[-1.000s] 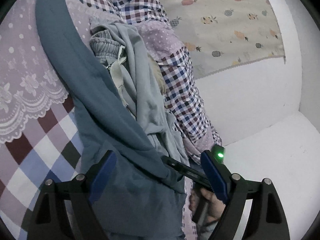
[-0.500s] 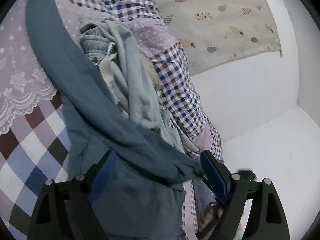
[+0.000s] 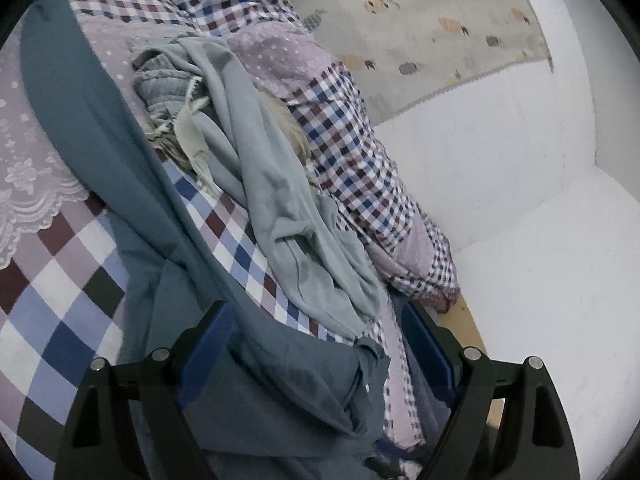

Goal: Fold clothes

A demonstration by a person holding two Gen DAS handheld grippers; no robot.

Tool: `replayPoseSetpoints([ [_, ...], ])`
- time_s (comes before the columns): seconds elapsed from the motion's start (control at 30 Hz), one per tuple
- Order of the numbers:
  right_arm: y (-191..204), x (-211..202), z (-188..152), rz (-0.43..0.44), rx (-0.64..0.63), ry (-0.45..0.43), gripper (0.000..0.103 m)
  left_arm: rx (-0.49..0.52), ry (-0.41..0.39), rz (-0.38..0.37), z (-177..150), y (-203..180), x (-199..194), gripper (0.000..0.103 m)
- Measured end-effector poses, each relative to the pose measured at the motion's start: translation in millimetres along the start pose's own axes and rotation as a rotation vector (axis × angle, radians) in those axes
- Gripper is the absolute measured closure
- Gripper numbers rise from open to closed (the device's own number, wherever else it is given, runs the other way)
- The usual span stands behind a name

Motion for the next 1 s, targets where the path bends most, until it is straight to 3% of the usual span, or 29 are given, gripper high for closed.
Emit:
replayPoseSetpoints([
  [0.1, 2, -18, 8, -0.021, -0.026, -0.071, 0.057, 0.001, 0.021, -0.006, -5, -4, 4, 0.015],
  [0.2, -1, -22, 23, -0.015, -0.01, -0.096, 0.056, 0.003, 0.036, -0.013, -10, -6, 7, 0.015],
  [0.33, -18, -7, 31, 0.02, 0.139, -0.072, 0.056, 0.001, 0.088, -0.022, -17, -10, 15, 0.015],
  [0.57, -37, 14, 30, 0.054, 0.329, -0.043, 0.057, -0.01, 0.257, -0.052, -51, -28, 38, 0.015],
  [0.63, -43, 17, 23, 0.076, 0.388, -0.041, 0.059, -0.016, 0.301, -0.039, -65, -33, 46, 0.016],
  [0.67, -45, 19, 20, 0.094, 0.418, -0.045, 0.071, -0.02, 0.312, -0.03, -70, -34, 48, 0.019],
  [0.7, -46, 19, 16, 0.117, 0.443, -0.052, 0.09, -0.023, 0.31, -0.006, -73, -34, 48, 0.022],
  [0.83, -38, 14, 4, 0.146, 0.448, -0.055, 0.101, -0.074, 0.249, 0.07, -69, -20, 41, 0.025],
  [0.93, -41, 4, -4, 0.143, 0.474, -0.093, 0.102, -0.129, 0.183, 0.111, -60, -7, 31, 0.025],
  [1.0, -46, -6, -9, 0.145, 0.502, -0.143, 0.102, -0.143, 0.185, 0.12, -61, -4, 32, 0.025],
])
Point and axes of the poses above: each gripper's, at about its wrist camera, not at the fingertips, and x roughly the way its jaws point, y to its left, z to its top, the point moved 2 cm from there along x, roughly the way its jaws point, and after that the axes turned 9 degrees about -y, right-handed, at the moved point
